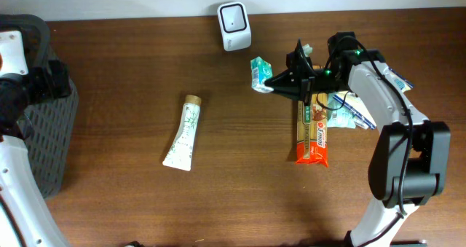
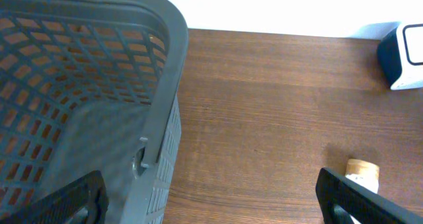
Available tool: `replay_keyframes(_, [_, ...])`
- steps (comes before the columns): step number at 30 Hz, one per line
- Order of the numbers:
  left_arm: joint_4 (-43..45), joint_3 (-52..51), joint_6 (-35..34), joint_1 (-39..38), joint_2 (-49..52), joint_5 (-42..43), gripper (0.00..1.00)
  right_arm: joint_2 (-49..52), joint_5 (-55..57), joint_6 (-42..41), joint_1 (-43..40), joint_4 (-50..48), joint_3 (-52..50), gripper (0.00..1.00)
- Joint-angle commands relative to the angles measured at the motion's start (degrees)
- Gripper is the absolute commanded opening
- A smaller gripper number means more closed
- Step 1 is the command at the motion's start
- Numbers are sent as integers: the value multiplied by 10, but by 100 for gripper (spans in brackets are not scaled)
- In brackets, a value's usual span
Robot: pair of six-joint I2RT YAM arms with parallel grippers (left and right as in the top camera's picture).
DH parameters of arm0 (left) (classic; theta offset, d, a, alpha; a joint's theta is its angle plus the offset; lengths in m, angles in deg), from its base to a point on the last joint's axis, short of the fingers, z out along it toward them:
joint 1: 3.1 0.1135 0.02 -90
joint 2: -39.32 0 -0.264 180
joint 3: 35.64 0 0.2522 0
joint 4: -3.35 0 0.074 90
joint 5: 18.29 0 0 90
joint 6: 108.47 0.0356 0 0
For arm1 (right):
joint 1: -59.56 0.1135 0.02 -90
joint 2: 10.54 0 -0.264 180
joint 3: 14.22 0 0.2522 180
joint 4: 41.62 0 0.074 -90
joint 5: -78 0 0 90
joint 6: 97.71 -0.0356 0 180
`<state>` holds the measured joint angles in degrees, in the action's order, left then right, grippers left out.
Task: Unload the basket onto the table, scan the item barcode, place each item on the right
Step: 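Lift the tissue pack up to the white scanner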
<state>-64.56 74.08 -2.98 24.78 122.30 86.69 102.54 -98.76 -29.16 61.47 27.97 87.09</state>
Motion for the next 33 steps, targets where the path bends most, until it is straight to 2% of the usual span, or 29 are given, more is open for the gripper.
replay_keyframes(1, [1,6,9,0,-3,2,99,-7,-21,-16,1,-21,5,4])
replay_keyframes(4, [1,6,9,0,-3,2,99,-7,-21,-22,1,-71,5,4])
replay_keyframes(7, [1,6,9,0,-3,2,99,-7,-21,-86,7,-142,5,4])
replay_keyframes(10, [1,6,9,0,-3,2,99,-7,-21,-110,11,-180,5,4])
replay_keyframes(15, [1,6,9,0,-3,2,99,-7,-18,-110,11,-197,5,4])
replay_keyframes(19, [1,6,9,0,-3,2,99,-7,26,-102,16,-210,5,4])
replay_keyframes(21, [1,6,9,0,-3,2,99,-7,41,-20,16,-207,5,4])
replay_keyframes(23, [1,6,9,0,-3,3,99,-7,123,7,24,-170,5,4])
replay_keyframes(27, [1,6,9,0,-3,2,99,-7,387,53,71,-48,28,4])
replay_keyframes(29, [1,6,9,0,-3,2,99,-6,560,63,107,54,105,4])
replay_keyframes(31, [1,6,9,0,-3,2,99,-3,749,64,156,157,247,4])
replay_keyframes(33, [1,6,9,0,-3,3,99,-2,868,63,188,184,329,4])
